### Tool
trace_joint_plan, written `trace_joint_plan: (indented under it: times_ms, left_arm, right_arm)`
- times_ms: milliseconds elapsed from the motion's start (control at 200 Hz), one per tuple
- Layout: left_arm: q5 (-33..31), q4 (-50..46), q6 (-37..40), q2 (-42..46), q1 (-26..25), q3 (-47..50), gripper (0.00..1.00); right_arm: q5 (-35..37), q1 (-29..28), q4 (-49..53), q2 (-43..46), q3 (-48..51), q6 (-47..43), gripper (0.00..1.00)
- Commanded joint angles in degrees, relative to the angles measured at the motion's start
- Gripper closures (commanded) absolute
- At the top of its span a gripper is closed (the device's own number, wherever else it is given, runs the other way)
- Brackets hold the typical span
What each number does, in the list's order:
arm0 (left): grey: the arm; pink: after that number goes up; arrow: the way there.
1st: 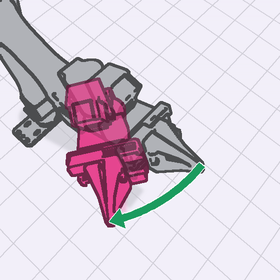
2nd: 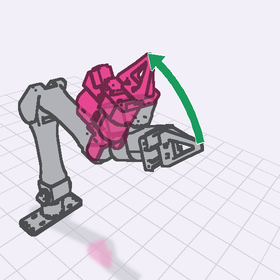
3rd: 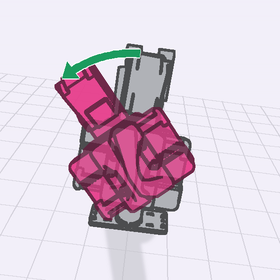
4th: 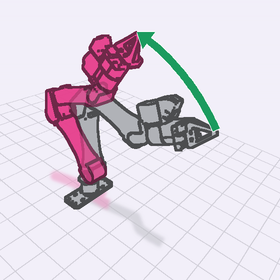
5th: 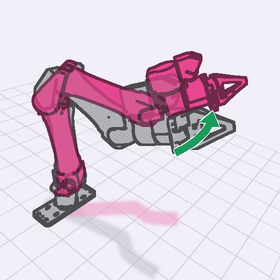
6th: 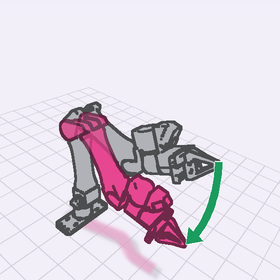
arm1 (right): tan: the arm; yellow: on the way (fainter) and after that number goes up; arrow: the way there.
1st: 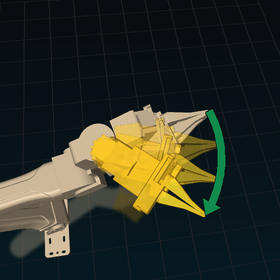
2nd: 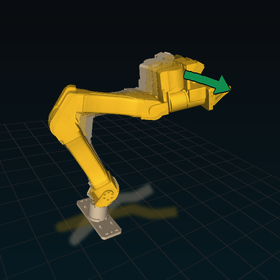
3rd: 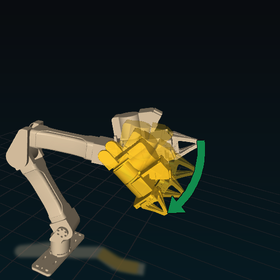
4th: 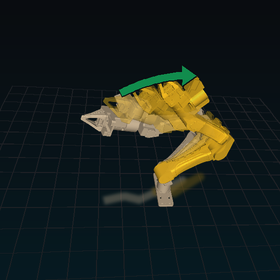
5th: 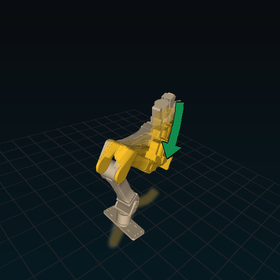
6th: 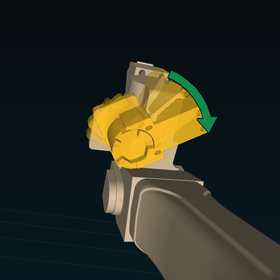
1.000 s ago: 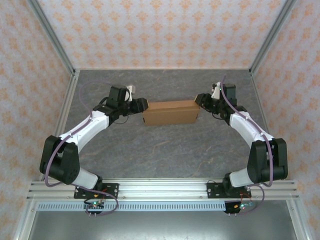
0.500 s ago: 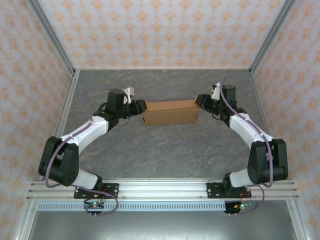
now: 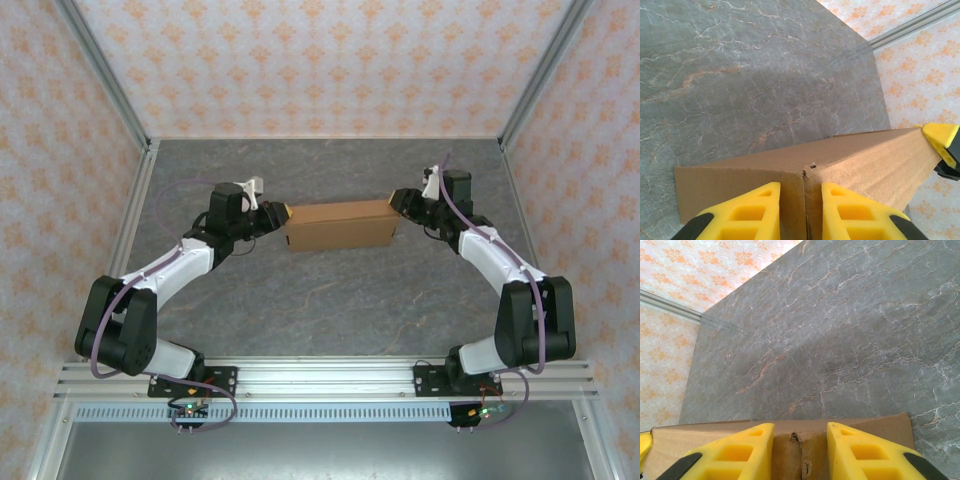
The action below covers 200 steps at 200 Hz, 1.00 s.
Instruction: Fold the paper box
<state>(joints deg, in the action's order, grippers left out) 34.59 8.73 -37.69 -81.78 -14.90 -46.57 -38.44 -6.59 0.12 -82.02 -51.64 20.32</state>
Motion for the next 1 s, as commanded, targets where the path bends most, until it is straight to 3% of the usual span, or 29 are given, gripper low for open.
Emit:
trace_joint_plan:
  times_ms: [0, 140, 235, 365, 535, 651, 761, 996]
  left_arm:
    - [-1.89, -7.20, 0.38, -2.52, 1.10, 2.92, 0.80]
    - [-2.01, -6.81, -0.35, -1.27, 1.07, 1.91, 0.67]
    - [-1.64, -7.31, -0.63, -1.27, 0.92, 0.23, 0.52]
    - [-0.08, -7.19, -0.63, -2.79, 0.40, -1.06, 0.45]
    - [-0.05, -6.04, -0.72, -4.30, 0.06, 0.28, 0.46]
    - [-1.34, -6.93, 0.01, -4.89, 0.12, 0.36, 0.55]
    - [-3.65, -8.67, 1.27, -4.21, 0.09, 0.61, 0.61]
    - [-5.05, -9.60, 1.75, -2.83, 0.06, 0.87, 0.63]
  right_arm:
    - [2.88, 0.26, 4.23, -2.10, 1.48, -1.31, 0.70]
    - [2.93, 0.26, 5.02, -1.68, 0.97, -1.88, 0.70]
    - [2.85, 0.26, 5.09, -1.90, 1.01, -2.04, 0.70]
    - [2.60, 0.26, 4.92, -2.01, 0.84, -1.83, 0.70]
    - [2.51, 0.26, 5.58, -2.01, 0.12, -1.95, 0.70]
    - [2.23, 0.26, 5.76, -1.88, -0.51, -1.73, 0.69]
    - [2.90, 0.26, 7.72, -0.92, -2.13, -2.47, 0.62]
    - [3.01, 0.26, 11.63, 0.39, -7.96, -2.69, 0.48]
